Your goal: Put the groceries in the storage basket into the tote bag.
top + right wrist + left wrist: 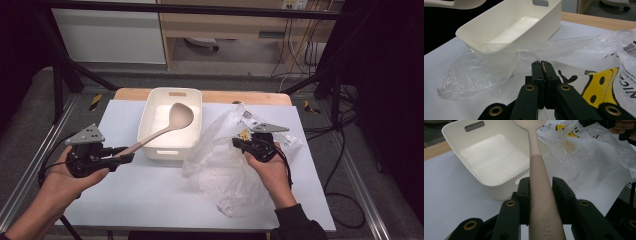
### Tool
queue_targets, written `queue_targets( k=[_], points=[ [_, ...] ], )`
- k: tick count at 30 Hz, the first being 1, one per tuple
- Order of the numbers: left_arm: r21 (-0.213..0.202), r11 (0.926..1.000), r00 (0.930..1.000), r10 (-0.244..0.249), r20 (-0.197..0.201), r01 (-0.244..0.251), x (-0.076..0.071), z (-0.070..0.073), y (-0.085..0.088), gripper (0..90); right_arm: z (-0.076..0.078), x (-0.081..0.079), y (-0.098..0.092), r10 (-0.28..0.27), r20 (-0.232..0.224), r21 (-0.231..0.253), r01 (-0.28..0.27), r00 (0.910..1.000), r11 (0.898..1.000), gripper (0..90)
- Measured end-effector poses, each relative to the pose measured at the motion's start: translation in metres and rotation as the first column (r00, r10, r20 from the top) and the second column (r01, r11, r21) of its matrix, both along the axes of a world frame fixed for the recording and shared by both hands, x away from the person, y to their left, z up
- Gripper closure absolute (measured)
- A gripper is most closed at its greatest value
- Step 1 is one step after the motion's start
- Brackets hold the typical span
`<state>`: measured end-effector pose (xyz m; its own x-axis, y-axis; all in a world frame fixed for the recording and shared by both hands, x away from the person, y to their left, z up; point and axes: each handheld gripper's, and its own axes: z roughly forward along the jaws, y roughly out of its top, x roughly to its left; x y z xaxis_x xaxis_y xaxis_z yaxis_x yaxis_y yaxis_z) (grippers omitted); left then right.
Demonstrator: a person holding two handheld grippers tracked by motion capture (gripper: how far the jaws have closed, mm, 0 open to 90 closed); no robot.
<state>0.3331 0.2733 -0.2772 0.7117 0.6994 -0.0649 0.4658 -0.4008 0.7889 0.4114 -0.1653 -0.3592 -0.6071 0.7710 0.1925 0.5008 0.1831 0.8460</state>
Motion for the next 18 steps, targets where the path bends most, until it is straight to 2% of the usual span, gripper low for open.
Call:
queue_targets(
  k=[5, 12, 18],
  points=[
    [0.005, 0.9999, 1.0, -0.009, -0.001, 0.009, -0.003, 0.001, -0.001, 68.6, 0.0, 0.0, -0.001, -0.002, 0.0, -0.001, 0.002, 1.0, 1.0, 90.0],
    [0.009, 0.9982, 0.9982, -0.06, -0.006, 0.06, -0.011, 0.002, -0.009, 68.6, 0.001, 0.001, -0.001, -0.007, 0.008, 0.002, 0.007, 0.9999, 1.0, 90.0],
    [0.014, 0.9937, 0.9936, -0.111, -0.018, 0.112, -0.018, -0.002, -0.021, 68.6, 0.001, 0.002, -0.002, -0.01, 0.007, 0.009, 0.01, 0.9999, 1.0, 90.0]
  ],
)
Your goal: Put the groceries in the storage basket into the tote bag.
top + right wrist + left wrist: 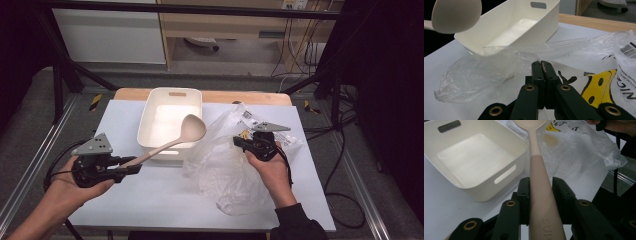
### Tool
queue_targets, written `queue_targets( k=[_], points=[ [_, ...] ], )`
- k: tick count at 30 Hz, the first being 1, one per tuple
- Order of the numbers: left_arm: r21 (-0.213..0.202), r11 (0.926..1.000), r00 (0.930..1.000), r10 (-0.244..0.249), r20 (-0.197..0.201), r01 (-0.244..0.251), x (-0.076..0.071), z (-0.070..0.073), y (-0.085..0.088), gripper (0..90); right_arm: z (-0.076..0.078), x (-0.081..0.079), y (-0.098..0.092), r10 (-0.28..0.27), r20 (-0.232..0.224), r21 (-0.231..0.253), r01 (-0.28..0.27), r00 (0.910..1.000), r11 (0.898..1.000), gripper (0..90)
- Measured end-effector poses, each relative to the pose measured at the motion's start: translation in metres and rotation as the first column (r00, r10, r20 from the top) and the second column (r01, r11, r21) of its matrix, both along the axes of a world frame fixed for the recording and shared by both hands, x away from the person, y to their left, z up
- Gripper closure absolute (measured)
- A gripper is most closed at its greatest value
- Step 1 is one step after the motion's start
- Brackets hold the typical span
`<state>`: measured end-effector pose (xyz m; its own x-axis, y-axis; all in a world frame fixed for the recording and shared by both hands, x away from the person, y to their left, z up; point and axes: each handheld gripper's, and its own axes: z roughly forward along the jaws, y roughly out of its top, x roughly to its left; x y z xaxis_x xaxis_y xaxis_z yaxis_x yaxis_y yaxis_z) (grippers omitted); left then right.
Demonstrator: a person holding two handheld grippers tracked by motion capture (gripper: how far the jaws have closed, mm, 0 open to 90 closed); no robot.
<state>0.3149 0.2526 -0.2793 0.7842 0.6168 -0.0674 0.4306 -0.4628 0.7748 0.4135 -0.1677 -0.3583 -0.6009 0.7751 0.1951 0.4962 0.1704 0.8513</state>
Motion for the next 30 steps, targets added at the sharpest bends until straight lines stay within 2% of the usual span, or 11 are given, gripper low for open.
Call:
queue_targets(
  k=[6, 14, 30],
  points=[
    [-0.014, 0.9995, 0.9995, -0.028, -0.015, 0.027, -0.003, -0.004, -0.008, 68.6, 0.0, 0.0, 0.0, -0.003, -0.002, 0.002, 0.003, 1.0, 1.0, 90.0],
    [0.005, 0.9984, 0.9981, -0.056, -0.025, 0.057, -0.005, -0.01, -0.018, 68.6, 0.0, 0.001, -0.001, -0.004, -0.004, 0.006, 0.004, 1.0, 1.0, 90.0],
    [0.014, 0.9936, 0.9931, -0.111, -0.036, 0.112, -0.007, -0.013, -0.028, 68.6, -0.001, 0.002, -0.003, -0.01, -0.007, 0.012, 0.01, 0.9999, 1.0, 90.0]
  ],
)
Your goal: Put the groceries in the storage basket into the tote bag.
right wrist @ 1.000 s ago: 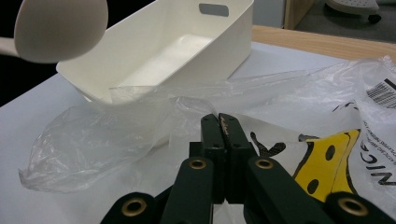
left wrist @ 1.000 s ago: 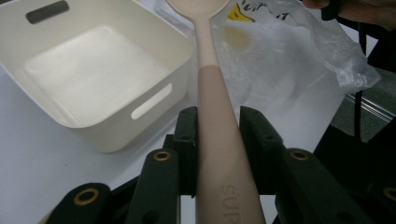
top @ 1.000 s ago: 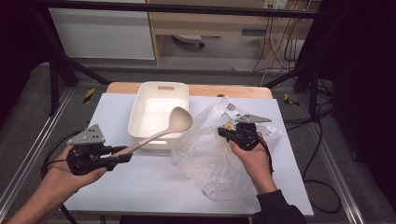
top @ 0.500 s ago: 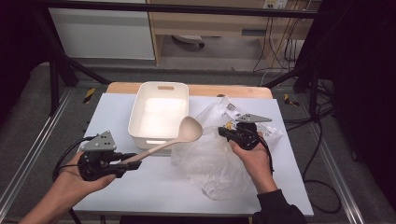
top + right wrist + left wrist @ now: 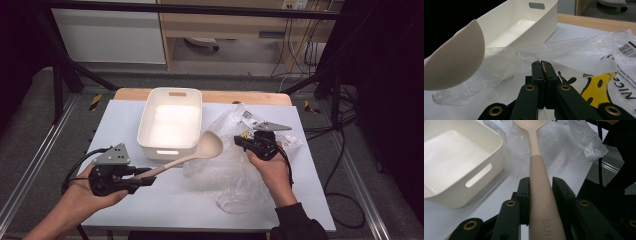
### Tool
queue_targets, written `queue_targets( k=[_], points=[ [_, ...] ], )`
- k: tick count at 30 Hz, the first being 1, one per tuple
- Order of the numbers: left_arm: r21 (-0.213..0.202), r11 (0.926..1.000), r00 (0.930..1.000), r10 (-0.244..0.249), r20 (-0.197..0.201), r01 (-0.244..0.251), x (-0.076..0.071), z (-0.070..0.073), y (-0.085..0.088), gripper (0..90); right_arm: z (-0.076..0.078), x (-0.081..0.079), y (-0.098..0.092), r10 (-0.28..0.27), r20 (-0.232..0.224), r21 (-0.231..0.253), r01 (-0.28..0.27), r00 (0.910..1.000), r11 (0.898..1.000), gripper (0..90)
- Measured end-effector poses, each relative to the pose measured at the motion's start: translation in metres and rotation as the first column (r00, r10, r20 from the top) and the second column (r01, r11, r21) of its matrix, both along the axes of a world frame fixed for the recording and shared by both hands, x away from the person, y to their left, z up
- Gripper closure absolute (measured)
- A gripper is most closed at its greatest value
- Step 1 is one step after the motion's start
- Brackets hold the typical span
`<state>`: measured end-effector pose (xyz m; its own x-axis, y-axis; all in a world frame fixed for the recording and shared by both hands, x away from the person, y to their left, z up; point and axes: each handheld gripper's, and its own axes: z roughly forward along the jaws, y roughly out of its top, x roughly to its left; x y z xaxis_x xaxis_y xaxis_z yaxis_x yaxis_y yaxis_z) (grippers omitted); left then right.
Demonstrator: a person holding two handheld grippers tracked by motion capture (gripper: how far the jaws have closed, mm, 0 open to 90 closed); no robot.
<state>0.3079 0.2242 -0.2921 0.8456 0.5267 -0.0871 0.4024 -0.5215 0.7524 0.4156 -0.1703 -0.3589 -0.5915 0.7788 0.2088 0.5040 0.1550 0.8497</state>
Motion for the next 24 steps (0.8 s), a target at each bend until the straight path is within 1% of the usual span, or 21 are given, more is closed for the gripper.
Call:
queue_targets(
  k=[6, 12, 17, 24],
  points=[
    [0.001, 0.9999, 0.9999, -0.013, 0.0, 0.013, 0.0, 0.0, -0.003, 68.6, 0.0, 0.0, 0.0, 0.001, 0.001, 0.001, -0.001, 1.0, 1.0, 90.0],
    [0.01, 0.9997, 0.9997, -0.023, 0.005, 0.023, -0.003, -0.001, -0.007, 68.6, 0.0, 0.0, 0.0, 0.0, 0.002, 0.0, 0.0, 1.0, 1.0, 90.0],
    [0.003, 0.9994, 0.9994, -0.033, -0.004, 0.033, -0.004, -0.004, -0.01, 68.6, -0.001, 0.001, -0.001, -0.005, 0.0, 0.003, 0.005, 1.0, 1.0, 90.0],
    [0.009, 0.9989, 0.9989, -0.045, -0.01, 0.045, -0.006, -0.007, -0.014, 68.6, -0.002, 0.002, -0.002, -0.005, -0.006, 0.007, 0.005, 1.0, 1.0, 90.0]
  ],
)
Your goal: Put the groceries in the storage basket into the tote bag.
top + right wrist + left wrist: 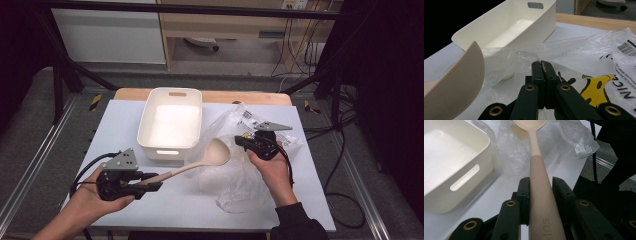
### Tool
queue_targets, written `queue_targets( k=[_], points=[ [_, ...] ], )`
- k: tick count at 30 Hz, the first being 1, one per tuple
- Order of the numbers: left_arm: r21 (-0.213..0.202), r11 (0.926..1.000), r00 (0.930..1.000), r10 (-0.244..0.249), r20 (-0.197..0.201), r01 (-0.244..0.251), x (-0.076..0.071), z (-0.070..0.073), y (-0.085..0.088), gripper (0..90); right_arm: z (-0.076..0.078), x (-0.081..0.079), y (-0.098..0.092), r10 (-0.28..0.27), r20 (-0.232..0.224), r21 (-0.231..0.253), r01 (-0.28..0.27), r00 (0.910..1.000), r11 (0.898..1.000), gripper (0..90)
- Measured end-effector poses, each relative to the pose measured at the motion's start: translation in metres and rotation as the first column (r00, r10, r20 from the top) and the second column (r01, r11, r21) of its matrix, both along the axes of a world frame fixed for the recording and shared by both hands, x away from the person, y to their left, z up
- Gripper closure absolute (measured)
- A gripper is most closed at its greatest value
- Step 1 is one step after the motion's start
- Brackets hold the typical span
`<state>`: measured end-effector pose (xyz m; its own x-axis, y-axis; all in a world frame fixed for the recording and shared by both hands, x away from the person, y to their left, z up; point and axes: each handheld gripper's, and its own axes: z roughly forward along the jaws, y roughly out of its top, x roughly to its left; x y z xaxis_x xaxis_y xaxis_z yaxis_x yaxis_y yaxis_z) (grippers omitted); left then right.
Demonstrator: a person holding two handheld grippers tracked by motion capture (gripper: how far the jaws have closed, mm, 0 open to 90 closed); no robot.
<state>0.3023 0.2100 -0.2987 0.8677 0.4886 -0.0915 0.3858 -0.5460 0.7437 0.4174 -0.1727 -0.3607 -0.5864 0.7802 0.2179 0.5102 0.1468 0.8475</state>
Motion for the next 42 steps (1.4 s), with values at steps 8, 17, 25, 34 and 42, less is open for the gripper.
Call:
queue_targets(
  k=[8, 17, 25, 34, 42],
  points=[
    [0.009, 0.9998, 0.9998, -0.017, -0.007, 0.017, -0.004, -0.004, -0.006, 68.6, 0.0, 0.0, 0.0, -0.002, 0.0, 0.001, 0.002, 1.0, 1.0, 90.0],
    [0.035, 0.9991, 0.9994, -0.023, -0.024, 0.024, -0.001, -0.021, -0.019, 68.6, 0.001, 0.0, 0.0, -0.006, 0.003, 0.006, 0.006, 1.0, 1.0, 90.0],
    [0.055, 0.9979, 0.9988, -0.031, -0.039, 0.033, 0.003, -0.036, -0.042, 68.6, 0.001, -0.001, 0.0, -0.007, 0.008, 0.007, 0.007, 0.9999, 1.0, 90.0],
    [0.078, 0.9969, 0.9995, -0.01, -0.028, 0.012, 0.008, -0.061, -0.076, 68.6, 0.005, -0.002, 0.0, -0.003, 0.015, 0.012, 0.003, 0.9999, 1.0, 90.0],
    [0.049, 0.9985, 0.9997, 0.023, -0.003, -0.023, 0.026, -0.072, -0.095, 68.7, 0.009, -0.004, -0.002, -0.001, 0.031, 0.018, 0.0, 0.9995, 1.0, 90.0]
  ],
)
